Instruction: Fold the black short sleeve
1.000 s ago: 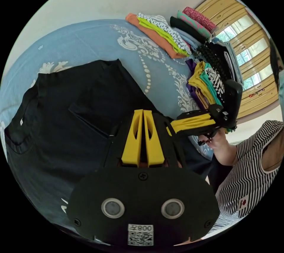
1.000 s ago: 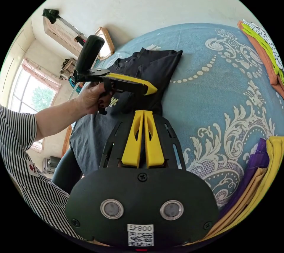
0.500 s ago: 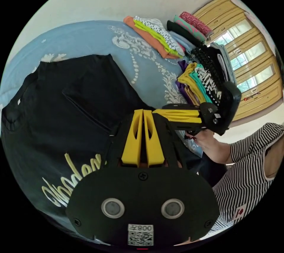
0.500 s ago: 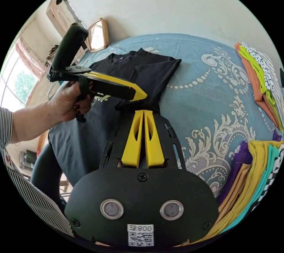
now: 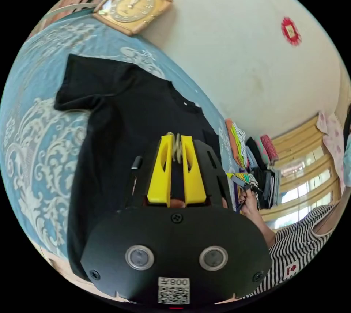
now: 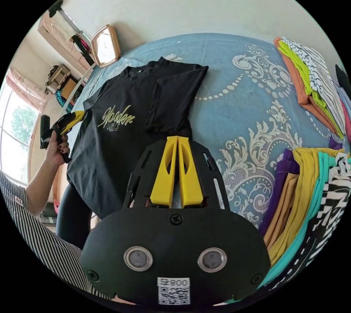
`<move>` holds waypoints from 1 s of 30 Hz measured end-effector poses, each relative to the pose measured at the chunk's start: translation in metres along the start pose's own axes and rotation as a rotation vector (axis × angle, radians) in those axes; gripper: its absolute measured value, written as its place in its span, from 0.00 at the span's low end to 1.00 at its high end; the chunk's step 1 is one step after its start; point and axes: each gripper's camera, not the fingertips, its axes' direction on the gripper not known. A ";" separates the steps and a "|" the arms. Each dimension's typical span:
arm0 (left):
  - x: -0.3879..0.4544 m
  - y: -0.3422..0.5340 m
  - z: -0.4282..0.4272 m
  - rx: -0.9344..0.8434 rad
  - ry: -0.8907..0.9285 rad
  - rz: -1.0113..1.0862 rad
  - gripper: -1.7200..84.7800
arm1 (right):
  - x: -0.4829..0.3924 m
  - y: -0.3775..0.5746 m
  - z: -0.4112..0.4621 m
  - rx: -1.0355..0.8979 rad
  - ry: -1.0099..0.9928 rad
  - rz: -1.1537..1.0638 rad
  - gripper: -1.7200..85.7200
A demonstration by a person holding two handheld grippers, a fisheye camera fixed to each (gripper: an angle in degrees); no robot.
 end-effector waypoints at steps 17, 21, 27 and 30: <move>-0.323 0.135 -0.096 0.341 0.107 -0.364 0.08 | -0.431 -0.328 0.069 -0.130 -0.257 -0.611 0.09; -0.351 0.150 -0.097 0.306 0.125 -0.330 0.05 | -0.543 -0.408 0.106 -0.141 -0.221 -0.740 0.09; -0.389 0.170 -0.100 0.294 0.125 -0.308 0.03 | -0.667 -0.495 0.158 -0.200 -0.140 -0.857 0.11; -0.404 0.177 -0.100 0.290 0.128 -0.301 0.03 | -0.711 -0.521 0.182 -0.222 -0.062 -0.891 0.11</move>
